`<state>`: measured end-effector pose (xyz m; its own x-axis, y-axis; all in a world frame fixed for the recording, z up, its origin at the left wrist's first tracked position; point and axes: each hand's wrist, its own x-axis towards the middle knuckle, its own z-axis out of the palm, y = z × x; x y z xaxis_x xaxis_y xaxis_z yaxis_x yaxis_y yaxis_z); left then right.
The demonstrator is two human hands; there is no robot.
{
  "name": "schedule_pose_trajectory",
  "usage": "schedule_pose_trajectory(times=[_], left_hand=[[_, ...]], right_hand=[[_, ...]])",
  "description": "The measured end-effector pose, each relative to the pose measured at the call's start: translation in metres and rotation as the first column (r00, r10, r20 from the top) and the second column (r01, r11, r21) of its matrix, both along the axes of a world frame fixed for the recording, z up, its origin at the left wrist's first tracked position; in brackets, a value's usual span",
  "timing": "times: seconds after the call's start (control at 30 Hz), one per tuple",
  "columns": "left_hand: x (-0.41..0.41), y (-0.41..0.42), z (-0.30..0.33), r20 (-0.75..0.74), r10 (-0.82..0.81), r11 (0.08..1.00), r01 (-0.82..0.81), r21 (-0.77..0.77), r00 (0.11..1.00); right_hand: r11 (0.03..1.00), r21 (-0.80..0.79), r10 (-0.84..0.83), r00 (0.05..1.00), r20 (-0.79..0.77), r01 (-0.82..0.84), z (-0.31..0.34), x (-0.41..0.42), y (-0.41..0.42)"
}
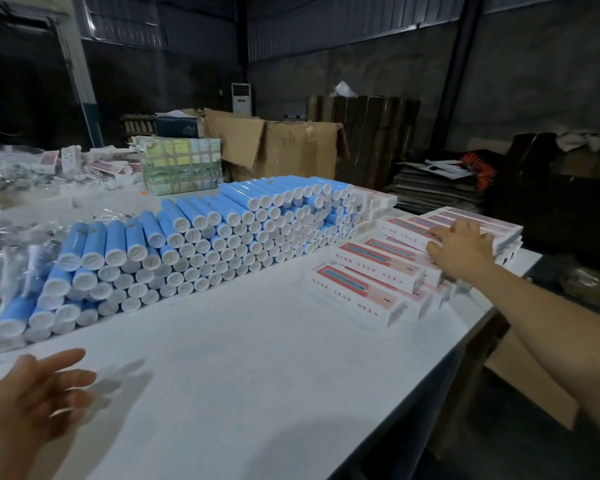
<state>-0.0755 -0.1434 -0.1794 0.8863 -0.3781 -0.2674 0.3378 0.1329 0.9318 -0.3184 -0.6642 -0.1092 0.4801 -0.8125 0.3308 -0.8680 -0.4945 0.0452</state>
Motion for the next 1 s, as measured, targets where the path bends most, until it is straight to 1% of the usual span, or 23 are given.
schedule_pose_trajectory(times=[0.07,0.1,0.17,0.2,0.23,0.27,0.33,0.37,0.43,0.5,0.6,0.63,0.7,0.73,0.8,0.93,1.0], left_hand=[[-0.004,-0.003,0.005,0.031,-0.016,0.997,0.013,0.070,0.999],[-0.010,-0.002,0.006,0.080,-0.017,0.994,0.008,0.111,0.997],[-0.025,0.002,0.008,0.231,0.014,0.983,-0.055,0.173,0.973],[-0.035,0.001,0.011,0.322,-0.011,0.977,-0.058,0.204,0.947],[-0.048,0.004,0.013,0.420,-0.080,0.965,-0.036,0.261,0.904],[-0.060,0.005,0.015,0.476,-0.154,0.946,-0.011,0.325,0.866],[-0.068,0.001,0.018,0.530,-0.239,0.905,-0.010,0.425,0.814],[-0.069,0.000,0.019,0.544,-0.275,0.883,-0.016,0.470,0.793],[-0.068,-0.001,0.017,0.538,-0.297,0.866,-0.015,0.500,0.789],[-0.068,0.000,0.016,0.526,-0.289,0.875,-0.002,0.484,0.800],[-0.066,0.002,0.014,0.515,-0.282,0.900,0.037,0.434,0.809],[-0.066,0.002,0.013,0.515,-0.279,0.905,0.042,0.424,0.811],[-0.064,0.002,0.011,0.514,-0.280,0.909,0.052,0.413,0.811],[-0.064,0.002,0.010,0.512,-0.277,0.916,0.062,0.396,0.813],[-0.063,0.004,0.009,0.512,-0.270,0.926,0.074,0.371,0.816],[-0.062,0.004,0.007,0.549,-0.304,0.899,0.044,0.436,0.779],[-0.063,0.003,0.005,0.547,-0.288,0.903,0.033,0.428,0.786]], right_hand=[[1.000,-0.012,-0.007,1.000,0.024,0.008,0.003,0.000,0.005],[1.000,-0.021,-0.004,0.997,0.077,0.005,0.005,0.001,0.010],[0.998,-0.044,0.052,0.967,0.251,-0.042,0.010,0.008,0.025],[0.994,-0.056,0.107,0.936,0.335,-0.094,0.015,0.016,0.036],[0.986,-0.067,0.169,0.903,0.394,-0.155,0.019,0.027,0.049],[0.972,-0.081,0.233,0.870,0.435,-0.220,0.024,0.038,0.065],[0.918,-0.115,0.382,0.774,0.504,-0.378,0.031,0.064,0.102],[0.873,-0.132,0.460,0.704,0.541,-0.469,0.032,0.077,0.125],[0.755,-0.160,0.585,0.542,0.604,-0.636,0.031,0.100,0.177],[0.609,-0.152,0.680,0.414,0.605,-0.778,0.020,0.119,0.232],[0.366,-0.062,0.802,0.280,0.527,-0.929,-0.010,0.140,0.306],[0.296,-0.034,0.842,0.244,0.482,-0.955,-0.021,0.145,0.325],[0.201,0.041,0.909,0.202,0.366,-0.979,-0.041,0.154,0.352],[0.172,0.087,0.930,0.191,0.314,-0.981,-0.049,0.156,0.359],[0.133,0.150,0.941,0.172,0.292,-0.980,-0.059,0.159,0.364],[0.120,0.165,0.933,0.168,0.317,-0.979,-0.068,0.161,0.362],[0.122,0.183,0.929,0.177,0.326,-0.976,-0.068,0.161,0.362]])
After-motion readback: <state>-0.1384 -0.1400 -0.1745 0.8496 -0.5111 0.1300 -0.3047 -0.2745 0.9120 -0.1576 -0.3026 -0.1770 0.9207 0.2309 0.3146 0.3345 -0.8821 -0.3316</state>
